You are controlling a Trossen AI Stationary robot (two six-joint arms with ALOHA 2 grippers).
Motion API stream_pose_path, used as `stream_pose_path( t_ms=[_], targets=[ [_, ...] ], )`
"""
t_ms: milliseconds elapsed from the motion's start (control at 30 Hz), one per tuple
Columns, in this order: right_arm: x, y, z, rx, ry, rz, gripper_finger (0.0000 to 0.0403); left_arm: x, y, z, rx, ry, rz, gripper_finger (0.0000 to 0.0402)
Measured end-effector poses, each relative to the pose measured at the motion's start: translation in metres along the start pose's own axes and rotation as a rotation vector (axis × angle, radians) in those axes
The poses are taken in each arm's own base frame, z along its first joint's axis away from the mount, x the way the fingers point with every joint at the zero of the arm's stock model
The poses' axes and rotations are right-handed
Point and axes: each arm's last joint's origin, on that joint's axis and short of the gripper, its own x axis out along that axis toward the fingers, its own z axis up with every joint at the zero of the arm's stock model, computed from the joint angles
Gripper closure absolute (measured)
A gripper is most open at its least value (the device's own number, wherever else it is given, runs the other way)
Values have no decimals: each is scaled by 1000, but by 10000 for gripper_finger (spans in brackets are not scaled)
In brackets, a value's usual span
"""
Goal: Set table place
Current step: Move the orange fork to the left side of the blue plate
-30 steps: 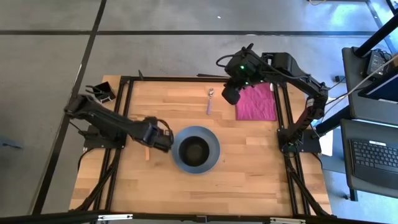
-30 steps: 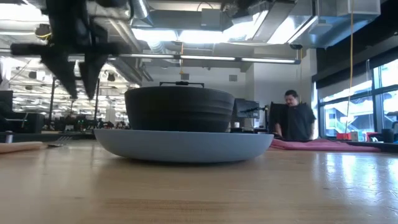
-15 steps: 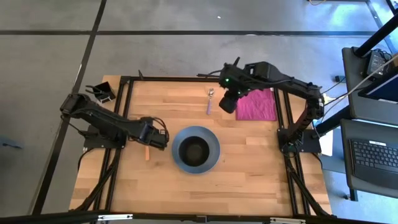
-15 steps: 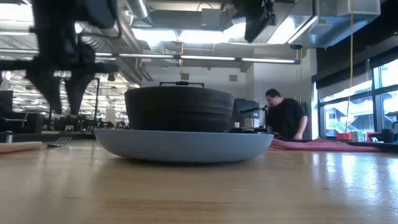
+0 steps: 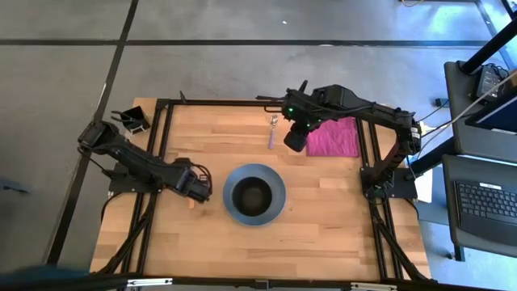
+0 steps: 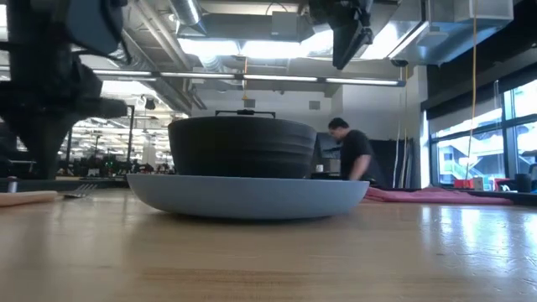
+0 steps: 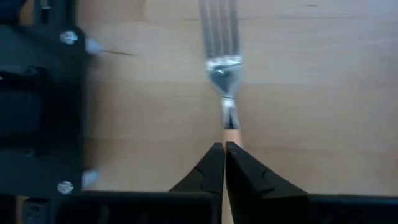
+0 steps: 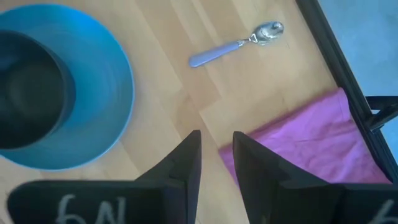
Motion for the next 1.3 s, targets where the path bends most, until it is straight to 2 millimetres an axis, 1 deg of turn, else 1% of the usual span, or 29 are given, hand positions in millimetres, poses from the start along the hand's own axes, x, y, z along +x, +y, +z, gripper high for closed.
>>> stream_pose_path(
  t_ms=[100,233,400,533,933,1133,1200,1300],
  targets=[
    [0,0,0,-1,-2,0,309,9,5,-2,-20,-4,15,392],
    [0,0,0,0,-2,0,309,24,13,-5,-20,21,41,399],
    [0,0,0,1,-2,0,309,41,17,-7,-29,23,1,400],
    [0,0,1,5,-11,3,309,49,21,-7,-30,9,-17,399],
    [0,1,4,9,-46,12,309,50,19,-8,-5,-19,-51,400],
    [0,1,5,8,-49,13,309,45,15,-9,34,-28,-73,400],
    [0,1,5,8,-49,13,309,44,11,-9,37,-40,-104,401],
    [0,1,5,8,-50,13,309,42,2,-11,15,-35,-195,401]
  ],
)
